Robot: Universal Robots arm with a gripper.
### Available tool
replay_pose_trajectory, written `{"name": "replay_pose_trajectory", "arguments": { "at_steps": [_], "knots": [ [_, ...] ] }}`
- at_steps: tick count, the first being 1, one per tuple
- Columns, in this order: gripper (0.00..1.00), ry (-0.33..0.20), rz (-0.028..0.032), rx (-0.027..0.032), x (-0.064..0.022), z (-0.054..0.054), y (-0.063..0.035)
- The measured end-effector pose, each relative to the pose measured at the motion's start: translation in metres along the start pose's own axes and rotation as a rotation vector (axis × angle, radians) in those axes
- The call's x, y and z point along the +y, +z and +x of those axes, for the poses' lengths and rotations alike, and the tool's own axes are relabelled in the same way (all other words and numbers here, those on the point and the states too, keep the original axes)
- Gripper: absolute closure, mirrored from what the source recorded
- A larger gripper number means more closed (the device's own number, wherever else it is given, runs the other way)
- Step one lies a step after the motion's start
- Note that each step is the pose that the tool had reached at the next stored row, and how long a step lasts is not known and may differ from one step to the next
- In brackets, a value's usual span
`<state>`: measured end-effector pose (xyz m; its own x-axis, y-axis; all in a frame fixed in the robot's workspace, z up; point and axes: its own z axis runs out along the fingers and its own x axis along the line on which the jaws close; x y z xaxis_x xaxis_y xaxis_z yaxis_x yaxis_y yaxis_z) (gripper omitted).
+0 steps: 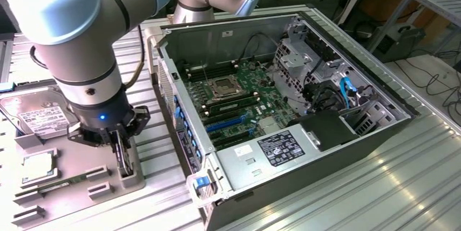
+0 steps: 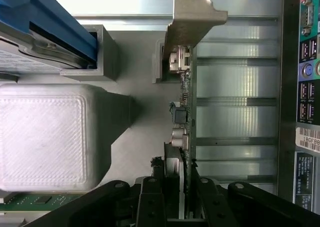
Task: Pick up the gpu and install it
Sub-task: 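Pick up the gpu and move the gpu toward the slot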
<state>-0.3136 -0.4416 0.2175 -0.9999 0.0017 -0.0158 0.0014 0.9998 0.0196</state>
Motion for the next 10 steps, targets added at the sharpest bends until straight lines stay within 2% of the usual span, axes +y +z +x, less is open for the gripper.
{"name": "replay_pose_trajectory", "arguments": {
  "at_steps": [10],
  "knots": [
    [0.72,0.000,-0.0001,-0.0002,0.0001,-0.0009,-0.0006]
  ]
}}
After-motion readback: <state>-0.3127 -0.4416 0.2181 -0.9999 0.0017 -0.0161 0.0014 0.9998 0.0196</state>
